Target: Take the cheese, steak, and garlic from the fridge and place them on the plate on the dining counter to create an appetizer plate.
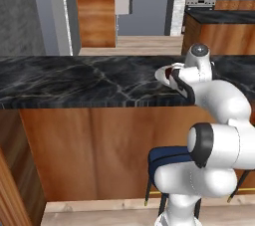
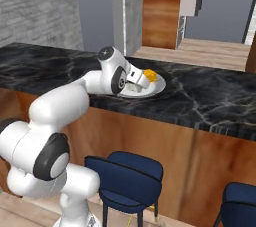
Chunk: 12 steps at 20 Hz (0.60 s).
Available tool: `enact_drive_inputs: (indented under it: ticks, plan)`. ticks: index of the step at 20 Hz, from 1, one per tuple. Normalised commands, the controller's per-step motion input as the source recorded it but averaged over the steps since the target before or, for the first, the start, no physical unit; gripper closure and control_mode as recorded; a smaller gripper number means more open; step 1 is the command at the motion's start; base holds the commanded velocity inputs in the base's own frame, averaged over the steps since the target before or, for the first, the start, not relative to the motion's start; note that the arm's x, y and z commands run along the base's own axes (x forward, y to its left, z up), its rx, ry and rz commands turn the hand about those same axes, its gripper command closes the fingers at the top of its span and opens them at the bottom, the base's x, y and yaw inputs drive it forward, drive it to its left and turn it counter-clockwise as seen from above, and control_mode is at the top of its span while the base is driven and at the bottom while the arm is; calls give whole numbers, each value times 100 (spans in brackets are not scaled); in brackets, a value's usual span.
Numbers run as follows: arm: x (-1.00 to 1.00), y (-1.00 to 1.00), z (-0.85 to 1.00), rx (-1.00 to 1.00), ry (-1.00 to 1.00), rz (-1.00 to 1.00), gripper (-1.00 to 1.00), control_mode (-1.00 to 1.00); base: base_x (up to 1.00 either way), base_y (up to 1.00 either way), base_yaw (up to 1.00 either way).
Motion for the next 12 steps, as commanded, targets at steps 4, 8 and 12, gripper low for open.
enact_drive_inputs:
  ticks: [4,8,12]
  plan:
    - [12,0,0,0,0,0,-100,-100,0,0,0]
    - [22,0,0,0,0,0,-100,-100,0,0,0]
    - [4,0,29,0,-1,0,-100,-100,0,0,0]
